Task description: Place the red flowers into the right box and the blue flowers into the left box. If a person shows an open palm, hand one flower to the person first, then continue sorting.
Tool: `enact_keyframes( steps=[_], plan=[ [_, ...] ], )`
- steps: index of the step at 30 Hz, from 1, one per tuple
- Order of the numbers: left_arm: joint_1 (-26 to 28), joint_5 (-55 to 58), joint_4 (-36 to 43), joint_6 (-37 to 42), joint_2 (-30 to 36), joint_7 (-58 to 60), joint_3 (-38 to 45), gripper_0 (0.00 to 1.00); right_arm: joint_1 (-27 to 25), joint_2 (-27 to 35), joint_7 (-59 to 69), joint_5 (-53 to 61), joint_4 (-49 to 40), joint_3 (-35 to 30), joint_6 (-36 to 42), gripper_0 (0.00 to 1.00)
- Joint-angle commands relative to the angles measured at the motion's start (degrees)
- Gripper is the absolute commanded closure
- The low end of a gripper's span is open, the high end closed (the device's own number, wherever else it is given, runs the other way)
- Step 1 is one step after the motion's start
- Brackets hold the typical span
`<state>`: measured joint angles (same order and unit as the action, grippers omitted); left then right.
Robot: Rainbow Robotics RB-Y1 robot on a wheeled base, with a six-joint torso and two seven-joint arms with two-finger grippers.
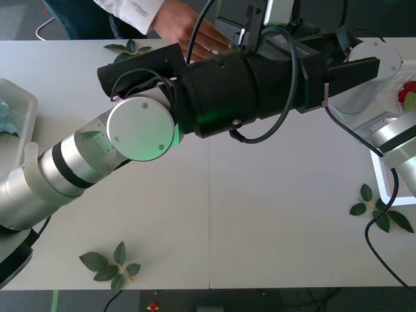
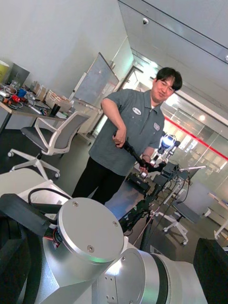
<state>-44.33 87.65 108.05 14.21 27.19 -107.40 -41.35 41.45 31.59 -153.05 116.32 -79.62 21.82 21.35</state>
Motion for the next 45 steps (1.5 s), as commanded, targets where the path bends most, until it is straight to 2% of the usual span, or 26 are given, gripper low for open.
enact_keyframes(
  steps=[1,7,11,13,15,17,18,24,27,28,31,34,37,41,45],
  plan=[
    [-1.5,0.2,0.5,-0.9,1.5,-0.5,-1.4,0.00,2.5,0.1,-2.0,1.9,-0.7,0.5,0.4,0.00],
    [-1.5,0.9,1.3,-0.9,2.3,-0.7,-1.2,0.00,0.7,4.9,-2.0,5.5,-2.0,-0.5,1.1,0.00],
    [-1.5,1.4,2.1,1.1,2.3,-0.7,0.9,0.00,-2.5,10.2,-2.0,7.1,-4.3,-3.0,1.9,0.00],
    [-1.5,2.2,2.3,6.5,1.7,-0.6,4.2,0.00,-4.2,12.4,-2.0,8.1,-4.8,-4.2,2.3,0.00],
    [-1.3,3.6,2.3,16.0,0.8,-0.3,10.0,0.00,-6.8,15.6,-2.0,8.7,-5.6,-6.2,3.4,0.00],
    [-0.8,4.0,2.3,21.0,0.1,-0.2,13.8,0.00,-8.7,17.9,-2.0,8.7,-6.0,-7.7,4.5,0.00],
    [-0.1,4.5,2.7,25.6,-0.2,0.1,17.7,0.00,-10.7,19.8,-2.0,8.8,-6.6,-9.6,6.0,0.00],
    [0.9,6.4,2.9,43.9,1.0,0.4,29.6,0.00,-18.5,26.5,-2.0,12.5,-7.8,-16.6,16.0,0.00],
    [0.9,8.0,2.9,53.0,5.0,0.6,34.2,0.00,-23.2,28.9,-2.0,14.1,-9.4,-21.3,21.8,0.00],
    [0.9,9.2,2.9,56.5,8.1,0.6,35.6,0.00,-25.7,29.9,-2.0,15.3,-10.6,-23.7,24.5,0.00],
    [0.9,13.1,3.0,60.2,15.6,0.1,35.6,0.00,-30.3,32.2,-1.6,17.4,-13.5,-27.9,29.3,0.00],
    [1.1,16.7,3.7,60.6,23.1,-0.4,34.1,0.00,-35.1,33.9,-1.5,19.4,-16.2,-31.9,33.5,0.00],
    [2.1,19.9,5.6,57.2,31.8,-1.4,30.9,0.00,-40.0,35.6,-1.3,22.0,-19.3,-35.8,37.9,0.00],
    [5.7,24.7,9.6,44.2,42.5,-6.6,24.1,0.00,-47.4,37.8,-1.6,25.9,-24.9,-40.5,42.1,0.00],
    [7.8,25.4,11.9,33.3,47.6,-12.7,17.4,0.00,-52.8,39.0,-2.0,28.4,-30.2,-43.8,42.9,0.00]
  ],
)
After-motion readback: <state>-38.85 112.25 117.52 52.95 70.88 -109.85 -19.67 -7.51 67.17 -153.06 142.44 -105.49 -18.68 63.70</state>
